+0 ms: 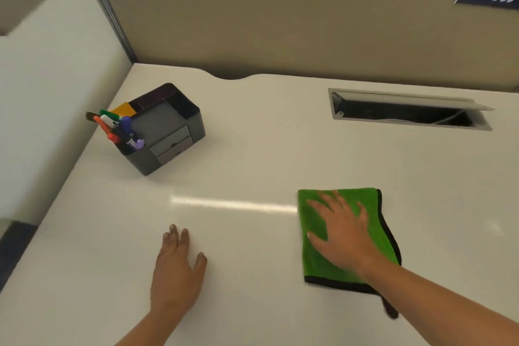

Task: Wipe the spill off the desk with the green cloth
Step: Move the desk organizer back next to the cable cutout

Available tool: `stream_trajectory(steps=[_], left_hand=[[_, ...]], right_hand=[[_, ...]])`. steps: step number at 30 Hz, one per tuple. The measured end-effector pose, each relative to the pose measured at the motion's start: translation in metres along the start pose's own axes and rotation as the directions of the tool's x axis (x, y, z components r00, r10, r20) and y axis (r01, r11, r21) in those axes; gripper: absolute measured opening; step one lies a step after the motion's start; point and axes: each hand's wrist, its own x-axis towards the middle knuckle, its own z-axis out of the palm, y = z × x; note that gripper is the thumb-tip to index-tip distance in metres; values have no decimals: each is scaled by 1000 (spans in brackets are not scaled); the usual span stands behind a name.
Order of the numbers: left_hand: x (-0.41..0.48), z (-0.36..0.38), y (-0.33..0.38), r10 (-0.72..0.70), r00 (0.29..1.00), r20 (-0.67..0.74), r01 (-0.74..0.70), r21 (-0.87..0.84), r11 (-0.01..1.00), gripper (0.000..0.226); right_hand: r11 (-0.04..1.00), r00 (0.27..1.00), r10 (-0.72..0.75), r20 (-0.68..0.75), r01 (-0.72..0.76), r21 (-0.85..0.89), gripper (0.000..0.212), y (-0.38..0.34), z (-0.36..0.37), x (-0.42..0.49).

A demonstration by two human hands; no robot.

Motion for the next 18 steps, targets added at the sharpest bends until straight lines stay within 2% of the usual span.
stream_trajectory(steps=[2, 4, 10, 15, 18], left_hand=[[4, -17, -7, -29, 1000, -6, 29, -73, 997, 66], [14, -38, -7, -102, 992, -74, 88, -177, 980, 65], [70, -102, 3, -225, 936, -269, 129, -331, 935, 75], [110, -132, -2, -187, 920, -344, 119, -209, 971, 74], [125, -138, -7, -156, 936, -316, 127, -110, 986, 70]], right_hand=[[997, 998, -58, -21, 59, 49, 64, -14, -21, 18], [989, 994, -101, -30, 103, 105, 59, -32, -40, 43], [957, 965, -260, -27, 261, 123, 58, -97, -90, 119], [937, 940, -340, -13, 340, 78, 60, -160, -111, 180], [926, 926, -377, -5, 377, 38, 62, -190, -110, 213]])
